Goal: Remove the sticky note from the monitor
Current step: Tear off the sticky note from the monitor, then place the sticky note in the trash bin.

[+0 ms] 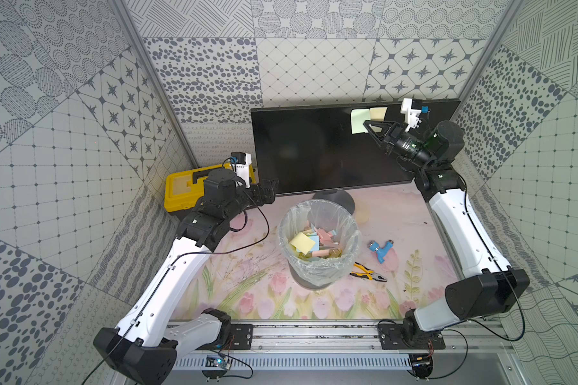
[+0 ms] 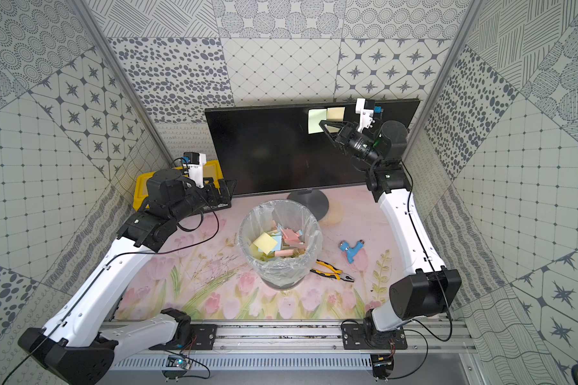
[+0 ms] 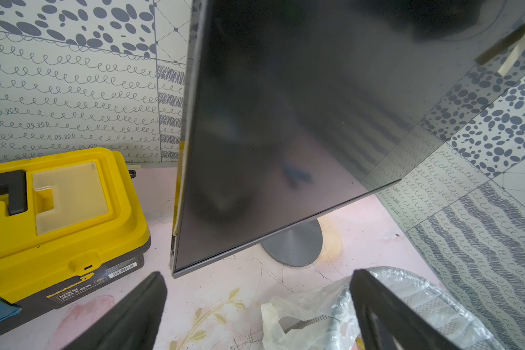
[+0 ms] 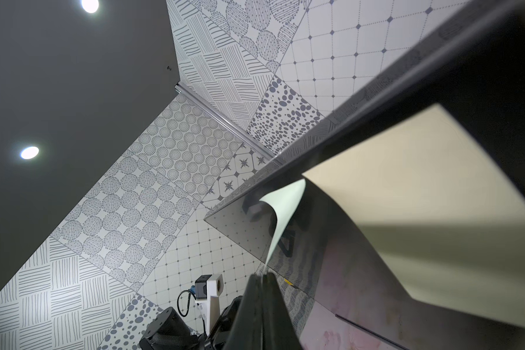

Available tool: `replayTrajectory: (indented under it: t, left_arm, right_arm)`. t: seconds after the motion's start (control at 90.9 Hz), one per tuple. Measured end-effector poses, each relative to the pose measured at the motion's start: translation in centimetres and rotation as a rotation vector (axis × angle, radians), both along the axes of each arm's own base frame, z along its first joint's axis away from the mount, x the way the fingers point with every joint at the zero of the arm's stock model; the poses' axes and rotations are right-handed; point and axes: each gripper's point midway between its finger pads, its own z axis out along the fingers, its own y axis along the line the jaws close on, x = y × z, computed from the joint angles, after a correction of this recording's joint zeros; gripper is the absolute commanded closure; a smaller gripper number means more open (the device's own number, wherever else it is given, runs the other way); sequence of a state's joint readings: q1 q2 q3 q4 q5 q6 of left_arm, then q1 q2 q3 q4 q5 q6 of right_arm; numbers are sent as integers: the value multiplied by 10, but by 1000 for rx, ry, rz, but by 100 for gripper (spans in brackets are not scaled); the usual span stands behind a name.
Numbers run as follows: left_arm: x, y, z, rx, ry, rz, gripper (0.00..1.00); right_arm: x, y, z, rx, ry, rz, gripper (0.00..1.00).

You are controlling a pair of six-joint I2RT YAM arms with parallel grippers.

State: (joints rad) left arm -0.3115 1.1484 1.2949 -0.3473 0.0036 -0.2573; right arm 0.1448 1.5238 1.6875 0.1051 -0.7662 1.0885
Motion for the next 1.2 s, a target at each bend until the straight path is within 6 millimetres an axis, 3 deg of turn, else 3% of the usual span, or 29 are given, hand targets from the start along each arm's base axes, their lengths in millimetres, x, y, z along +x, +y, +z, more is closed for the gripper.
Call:
replayTrajectory:
  t: [0.759, 0.979, 1.199]
  left_arm:
    - [-10, -5, -5, -4, 37, -46, 1]
    - [-25, -22, -3, -11, 92, -165, 8]
    - [-39, -36, -20, -7, 190, -271, 18]
  right_arm:
    - [-44, 10, 35, -54, -172, 24, 100]
    - [-71, 26, 35, -135, -243, 52, 100]
    - [-92, 47, 20, -240, -288, 97, 100]
